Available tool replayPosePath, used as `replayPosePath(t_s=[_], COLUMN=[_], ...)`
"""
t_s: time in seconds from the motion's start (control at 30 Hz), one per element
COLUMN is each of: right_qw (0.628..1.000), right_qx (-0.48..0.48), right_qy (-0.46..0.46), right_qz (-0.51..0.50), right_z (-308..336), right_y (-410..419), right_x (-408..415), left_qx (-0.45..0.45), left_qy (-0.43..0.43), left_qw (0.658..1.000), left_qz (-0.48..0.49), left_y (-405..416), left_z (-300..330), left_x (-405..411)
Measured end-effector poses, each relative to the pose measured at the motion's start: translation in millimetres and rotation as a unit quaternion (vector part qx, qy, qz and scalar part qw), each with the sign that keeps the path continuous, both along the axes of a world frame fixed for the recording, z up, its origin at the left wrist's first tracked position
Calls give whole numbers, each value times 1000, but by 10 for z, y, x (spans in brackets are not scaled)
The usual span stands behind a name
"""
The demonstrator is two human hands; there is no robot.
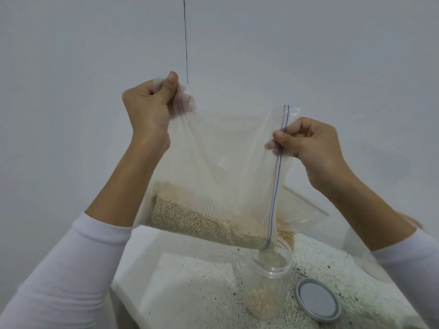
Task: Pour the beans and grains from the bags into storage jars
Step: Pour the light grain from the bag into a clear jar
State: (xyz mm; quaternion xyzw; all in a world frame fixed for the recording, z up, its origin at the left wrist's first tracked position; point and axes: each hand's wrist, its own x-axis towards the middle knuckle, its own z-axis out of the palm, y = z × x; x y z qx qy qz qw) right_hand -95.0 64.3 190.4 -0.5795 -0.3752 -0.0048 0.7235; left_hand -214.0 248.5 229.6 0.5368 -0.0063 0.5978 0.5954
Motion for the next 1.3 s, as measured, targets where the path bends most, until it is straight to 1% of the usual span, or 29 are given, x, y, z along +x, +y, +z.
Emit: replayPosePath(t_s=[0.07,0.17,0.27,0.33,0.43,0.57,0.63,0.7,0.83,0.93,1.03,1.17,1.3], right_qw=[1000,1000,1000,1000,1000,1000,1000,1000,1000,1000,999,1000,1000], right_qx=[-11,-10,-14,-24,-11,-24,-27,-18,-25,-20,-32,-16,-29], right_qy=[0,-3,-3,-3,-10,-12,-6,-6,-5,-7,-6,-2,-3], right_qz=[4,-2,-2,4,-3,-6,-6,-13,-9,-18,-9,-12,-3], right_z=[-8,-9,-28,-30,11,-9,-25,-18,7,11,-16,-24,-15], right_y=[-4,-23,-15,-10,-30,5,22,21,0,-10,-5,-3,11], right_x=[-5,-7,-9,-19,-23,-36,-43,-45,-40,-34,-35,-34,-37], left_qx=[10,-10,7,-3,-12,16,16,4,13,-5,9,2,6], left_qy=[10,-2,5,3,-9,13,18,11,14,-6,6,-5,-2], left_qw=[1000,1000,1000,1000,1000,1000,1000,1000,1000,1000,1000,1000,1000], left_qz=[-7,3,-10,-11,2,-10,-12,-6,-24,-16,-15,-19,-10], left_y=[-1,28,14,-4,13,-14,-44,-24,0,23,19,61,72], left_z=[7,0,-1,-5,10,0,-15,-10,4,8,10,5,2], left_x=[3,5,1,-2,-13,-16,-7,-1,7,14,30,24,34])
